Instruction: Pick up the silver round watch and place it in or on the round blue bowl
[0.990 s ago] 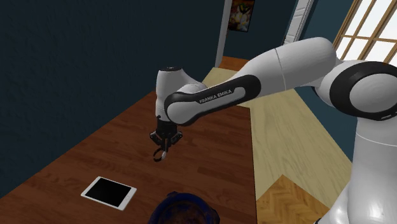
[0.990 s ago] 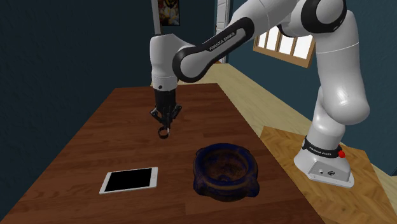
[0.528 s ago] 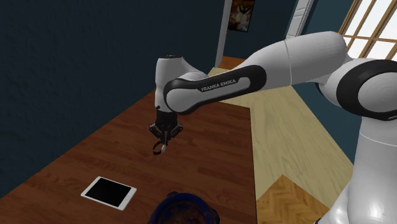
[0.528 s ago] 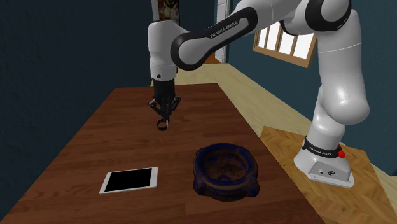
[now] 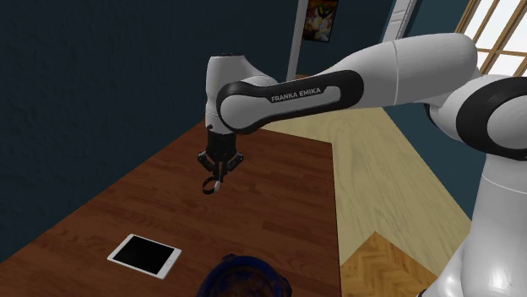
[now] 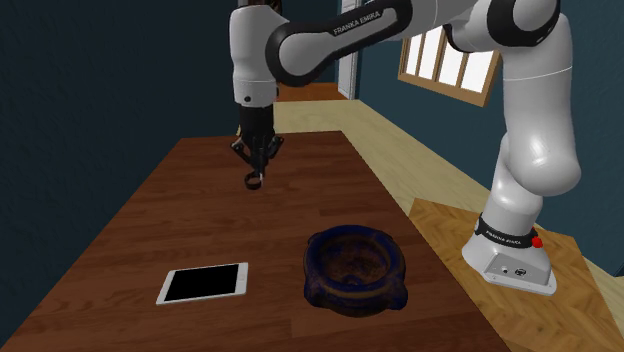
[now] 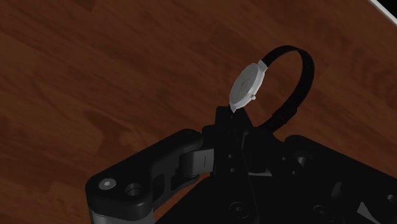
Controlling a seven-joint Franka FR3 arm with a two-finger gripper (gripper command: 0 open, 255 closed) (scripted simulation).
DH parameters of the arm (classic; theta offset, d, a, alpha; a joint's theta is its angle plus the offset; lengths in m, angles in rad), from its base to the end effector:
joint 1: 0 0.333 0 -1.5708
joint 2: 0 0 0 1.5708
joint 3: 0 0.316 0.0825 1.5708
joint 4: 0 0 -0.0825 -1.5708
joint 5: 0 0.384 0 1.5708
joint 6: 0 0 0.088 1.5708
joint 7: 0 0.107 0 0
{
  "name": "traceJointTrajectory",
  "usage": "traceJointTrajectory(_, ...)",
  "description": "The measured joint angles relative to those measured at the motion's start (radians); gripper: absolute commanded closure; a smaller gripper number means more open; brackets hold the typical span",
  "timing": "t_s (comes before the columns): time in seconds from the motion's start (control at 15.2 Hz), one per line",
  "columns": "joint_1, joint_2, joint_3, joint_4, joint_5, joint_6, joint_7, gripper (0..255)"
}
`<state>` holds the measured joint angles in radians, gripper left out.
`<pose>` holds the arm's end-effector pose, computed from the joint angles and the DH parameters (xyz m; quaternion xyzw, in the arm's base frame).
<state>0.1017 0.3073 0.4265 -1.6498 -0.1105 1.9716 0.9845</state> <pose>0.5760 0.2973 0.4507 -0.9761 0.2161 -0.0080 0.0230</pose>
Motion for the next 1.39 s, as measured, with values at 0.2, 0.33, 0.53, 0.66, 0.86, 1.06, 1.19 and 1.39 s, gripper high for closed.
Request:
traceJointTrajectory(0.2, -0.001, -0.011, 0.002, 0.025, 0.006, -0.035, -0.003, 255)
traceJointTrajectory(0.33, 0.000, -0.014, 0.003, 0.049, 0.007, -0.062, -0.003, 255)
traceJointTrajectory(0.53, 0.003, -0.014, 0.005, 0.089, 0.008, -0.102, -0.003, 255)
traceJointTrajectory(0.66, 0.005, -0.015, 0.006, 0.117, 0.009, -0.131, -0.004, 255)
traceJointTrajectory(0.86, 0.006, -0.058, 0.014, 0.081, 0.025, -0.134, 0.007, 255)
traceJointTrajectory(1.06, 0.005, -0.152, 0.030, -0.027, 0.062, -0.111, 0.020, 255)
traceJointTrajectory(1.19, 0.014, -0.209, 0.044, -0.097, 0.086, -0.092, 0.040, 255)
traceJointTrajectory(1.39, 0.027, -0.298, 0.062, -0.195, 0.127, -0.073, 0.063, 255)
